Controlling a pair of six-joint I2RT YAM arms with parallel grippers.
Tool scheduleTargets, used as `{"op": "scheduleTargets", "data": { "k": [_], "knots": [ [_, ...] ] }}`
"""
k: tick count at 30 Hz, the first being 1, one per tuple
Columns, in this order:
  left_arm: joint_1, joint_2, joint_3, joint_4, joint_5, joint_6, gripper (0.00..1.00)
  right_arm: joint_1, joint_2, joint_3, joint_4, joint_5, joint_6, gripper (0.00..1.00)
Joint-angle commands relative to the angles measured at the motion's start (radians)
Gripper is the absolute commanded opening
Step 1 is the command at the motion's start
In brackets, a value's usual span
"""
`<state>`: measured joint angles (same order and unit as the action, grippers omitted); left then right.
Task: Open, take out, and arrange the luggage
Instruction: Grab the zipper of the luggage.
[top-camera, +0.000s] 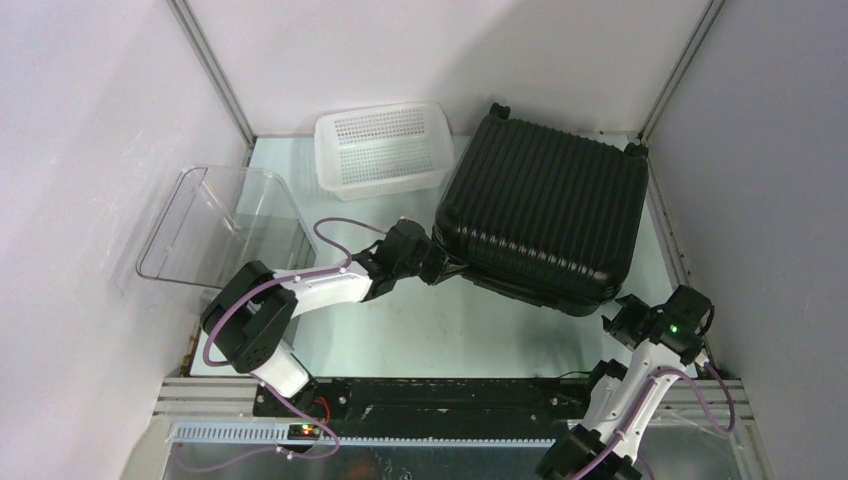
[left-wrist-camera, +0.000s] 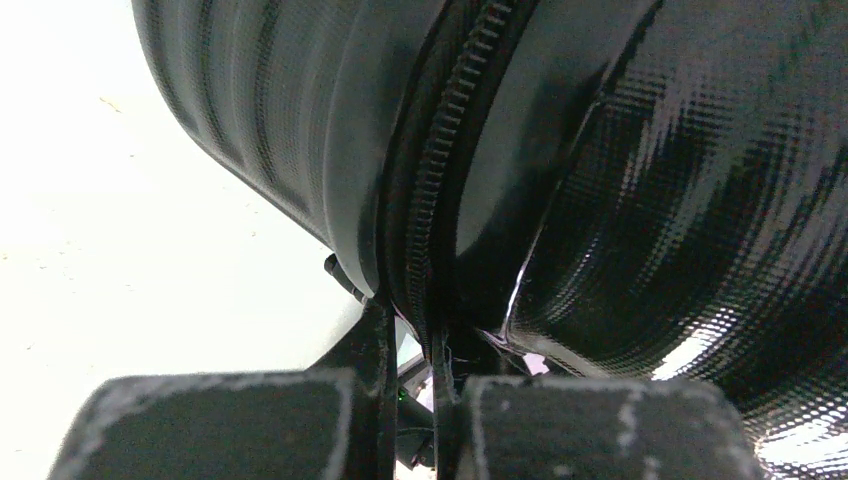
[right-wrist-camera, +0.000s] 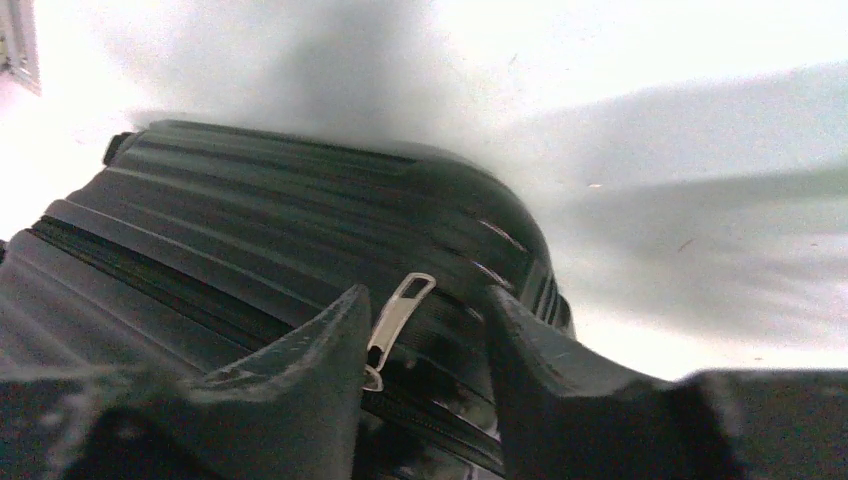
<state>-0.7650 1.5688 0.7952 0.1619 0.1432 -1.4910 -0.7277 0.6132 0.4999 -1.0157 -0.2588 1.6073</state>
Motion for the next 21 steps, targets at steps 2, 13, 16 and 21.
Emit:
{"op": "scheduleTargets", "data": {
  "k": [2, 13, 16, 21],
  "knots": [
    [-0.066, -0.068, 0.003, 0.028, 0.111, 0.212, 0.0, -0.003, -0.028, -0.032, 0.082, -0.041, 0.04, 0.41],
    [-0.067, -0.078, -0.008, 0.01, 0.108, 0.228, 0.0, -0.071, -0.06, -0.044, 0.102, -0.039, -0.047, 0.0],
    [-0.067, -0.087, -0.019, 0.008, 0.096, 0.228, 0.0, -0.074, -0.065, -0.044, 0.084, -0.049, -0.07, 0.0],
    [-0.068, -0.101, -0.044, 0.035, 0.081, 0.204, 0.0, -0.074, -0.022, -0.039, 0.058, -0.065, -0.135, 0.01]
  ]
}}
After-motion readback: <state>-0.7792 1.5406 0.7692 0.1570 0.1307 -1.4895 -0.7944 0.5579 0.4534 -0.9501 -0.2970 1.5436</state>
